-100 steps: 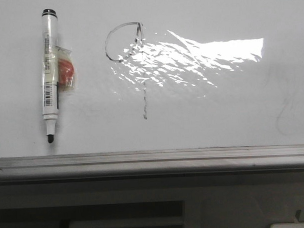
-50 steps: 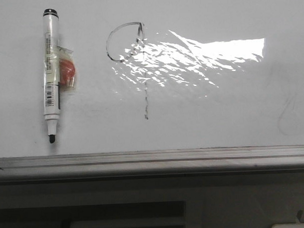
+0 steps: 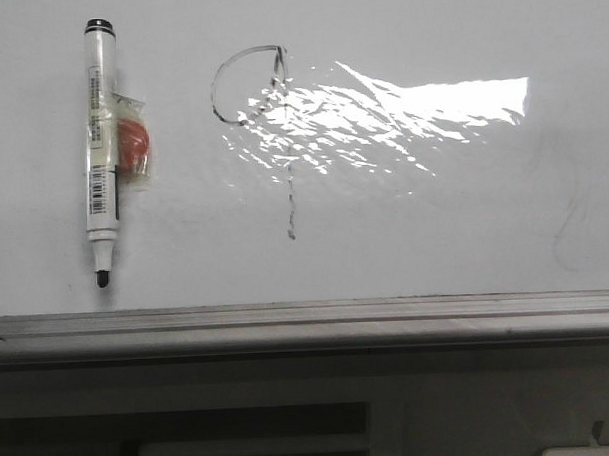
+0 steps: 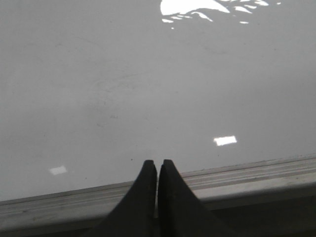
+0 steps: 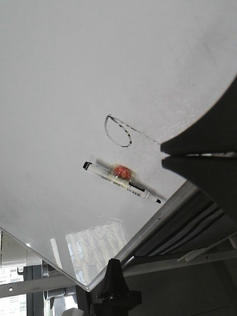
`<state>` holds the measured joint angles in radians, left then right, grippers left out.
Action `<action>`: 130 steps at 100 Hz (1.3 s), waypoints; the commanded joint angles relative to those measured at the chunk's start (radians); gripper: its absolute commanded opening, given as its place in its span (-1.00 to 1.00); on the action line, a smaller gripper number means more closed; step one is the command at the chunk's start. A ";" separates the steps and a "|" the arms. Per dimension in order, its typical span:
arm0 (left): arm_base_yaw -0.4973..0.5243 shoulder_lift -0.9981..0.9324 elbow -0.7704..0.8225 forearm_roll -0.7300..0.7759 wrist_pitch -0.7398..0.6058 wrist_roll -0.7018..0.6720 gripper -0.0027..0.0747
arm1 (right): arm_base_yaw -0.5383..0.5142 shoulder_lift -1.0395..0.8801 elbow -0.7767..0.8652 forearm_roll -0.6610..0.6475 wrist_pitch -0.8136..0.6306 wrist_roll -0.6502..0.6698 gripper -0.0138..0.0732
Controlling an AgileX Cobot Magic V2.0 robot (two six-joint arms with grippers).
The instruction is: Write number 9 on whiteboard
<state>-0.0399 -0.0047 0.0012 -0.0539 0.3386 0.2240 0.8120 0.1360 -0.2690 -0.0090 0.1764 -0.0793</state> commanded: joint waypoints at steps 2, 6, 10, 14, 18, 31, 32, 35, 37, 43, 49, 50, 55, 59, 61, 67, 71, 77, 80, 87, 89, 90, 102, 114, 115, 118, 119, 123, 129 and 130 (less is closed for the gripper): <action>0.006 -0.031 0.018 0.028 -0.036 -0.031 -0.98 | -0.006 0.008 -0.026 -0.011 -0.081 0.003 -0.84; 0.006 -0.031 0.018 0.030 -0.036 -0.035 -0.98 | -0.006 0.008 -0.026 -0.011 -0.081 0.003 -0.84; 0.006 -0.031 0.018 0.030 -0.036 -0.035 -0.98 | -0.006 0.008 -0.026 -0.011 -0.081 0.003 -0.84; 0.006 -0.029 0.018 0.030 -0.036 -0.035 -0.98 | -0.006 0.008 -0.026 -0.011 -0.081 0.003 -0.84; 0.006 -0.029 0.018 0.026 -0.038 -0.035 -0.98 | -0.006 0.008 -0.026 -0.011 -0.081 0.003 -0.84; 0.006 -0.029 0.018 0.015 -0.043 -0.035 -0.98 | -0.006 0.008 -0.026 -0.011 -0.081 0.003 -0.84; 0.006 -0.029 0.018 0.015 -0.043 -0.035 -0.98 | -0.006 0.008 -0.026 -0.011 -0.081 0.003 -0.84; 0.006 -0.029 0.018 0.015 -0.043 -0.035 -0.98 | -0.006 0.008 -0.026 -0.011 -0.081 0.003 -0.84; 0.006 -0.029 0.018 0.015 -0.043 -0.035 -0.98 | -0.006 0.008 -0.026 -0.011 -0.081 0.003 -0.84; 0.006 -0.029 0.018 0.015 -0.043 -0.035 -0.98 | -0.006 0.008 -0.026 -0.011 -0.081 0.003 -0.84; 0.006 -0.029 0.018 0.015 -0.043 -0.035 -0.98 | -0.006 0.008 -0.026 -0.011 -0.081 0.003 -0.84; 0.006 -0.029 0.018 0.015 -0.043 -0.035 -0.98 | -0.006 0.008 -0.026 -0.011 -0.081 0.003 -0.84; 0.006 -0.029 0.018 0.015 -0.043 -0.035 -0.98 | -0.006 0.008 -0.026 -0.011 -0.081 0.003 -0.84; 0.006 -0.029 0.018 0.015 -0.043 -0.035 -0.98 | -0.006 0.008 -0.026 -0.011 -0.081 0.003 -0.84; 0.006 -0.029 0.018 0.015 -0.043 -0.035 -0.98 | -0.006 0.008 -0.026 -0.011 -0.081 0.003 -0.84; 0.006 -0.029 0.018 0.015 -0.043 -0.035 -0.98 | -0.006 0.008 -0.026 -0.011 -0.081 0.003 -0.84; 0.006 -0.029 0.018 0.015 -0.043 -0.035 -0.98 | -0.006 0.008 -0.026 -0.011 -0.081 0.003 -0.84; 0.006 -0.029 0.018 0.015 -0.043 -0.035 -0.98 | -0.006 0.008 -0.026 -0.011 -0.081 0.003 -0.84; 0.006 -0.029 0.018 0.015 -0.043 -0.035 -0.98 | -0.006 0.008 -0.026 -0.011 -0.081 0.003 -0.84; 0.006 -0.029 0.018 0.015 -0.043 -0.035 -0.98 | -0.006 0.008 -0.026 -0.011 -0.081 0.003 -0.84; 0.006 -0.029 0.018 0.015 -0.043 -0.035 -0.98 | -0.006 0.008 -0.026 -0.011 -0.081 0.003 -0.84; 0.006 -0.029 0.018 0.015 -0.043 -0.035 -0.98 | -0.006 0.008 -0.026 -0.011 -0.081 0.003 -0.84; 0.006 -0.029 0.018 0.015 -0.043 -0.035 -0.98 | -0.008 0.008 -0.007 -0.011 -0.108 0.003 -0.84; 0.006 -0.029 0.018 0.015 -0.043 -0.035 -0.98 | -0.093 0.008 0.092 -0.026 -0.327 0.003 -0.84; 0.006 -0.029 0.018 0.015 -0.043 -0.035 -0.98 | -0.101 0.008 0.099 -0.029 -0.358 0.003 -0.84; 0.006 -0.029 0.018 0.015 -0.043 -0.035 -0.98 | -0.136 0.008 0.128 -0.034 -0.416 0.003 -0.84; 0.006 -0.029 0.018 0.015 -0.043 -0.035 -0.98 | -0.155 0.008 0.142 -0.034 -0.430 0.003 -0.84; 0.006 -0.029 0.018 0.015 -0.043 -0.035 -0.98 | -0.204 0.008 0.175 -0.037 -0.499 0.003 -0.84; 0.006 -0.029 0.018 0.015 -0.043 -0.035 -0.98 | -0.290 0.008 0.219 -0.038 -0.559 0.003 -0.84; 0.006 -0.029 0.018 0.015 -0.043 -0.035 -0.98 | -0.312 0.008 0.228 -0.038 -0.564 0.003 -0.84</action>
<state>-0.0357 -0.0047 0.0012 -0.0339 0.3425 0.2014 0.6133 0.1360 -0.0737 -0.0321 -0.1905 -0.0793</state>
